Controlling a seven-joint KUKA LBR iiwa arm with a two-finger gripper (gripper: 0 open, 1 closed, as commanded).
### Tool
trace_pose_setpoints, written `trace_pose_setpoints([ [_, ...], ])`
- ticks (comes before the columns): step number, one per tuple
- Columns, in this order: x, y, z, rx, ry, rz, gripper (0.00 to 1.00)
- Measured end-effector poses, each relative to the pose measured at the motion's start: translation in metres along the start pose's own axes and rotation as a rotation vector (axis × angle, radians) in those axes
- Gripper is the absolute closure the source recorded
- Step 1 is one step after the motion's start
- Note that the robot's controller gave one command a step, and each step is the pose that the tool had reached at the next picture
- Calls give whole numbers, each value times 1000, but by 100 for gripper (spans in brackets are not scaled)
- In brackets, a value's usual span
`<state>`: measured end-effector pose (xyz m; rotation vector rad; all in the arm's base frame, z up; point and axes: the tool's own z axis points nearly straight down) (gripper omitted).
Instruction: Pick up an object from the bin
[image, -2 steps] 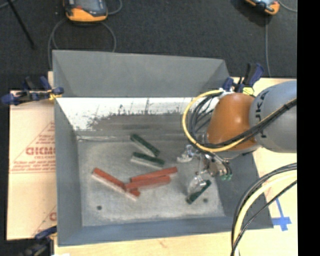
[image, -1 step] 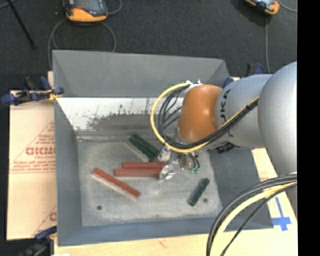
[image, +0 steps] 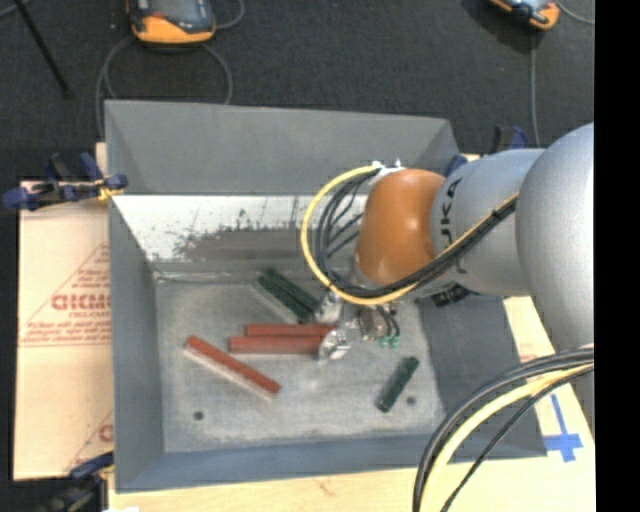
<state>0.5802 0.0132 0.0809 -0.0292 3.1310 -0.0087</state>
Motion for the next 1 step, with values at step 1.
trace_pose_setpoints([
  [1,-27,8,-164,-4,-2,-59,100],
])
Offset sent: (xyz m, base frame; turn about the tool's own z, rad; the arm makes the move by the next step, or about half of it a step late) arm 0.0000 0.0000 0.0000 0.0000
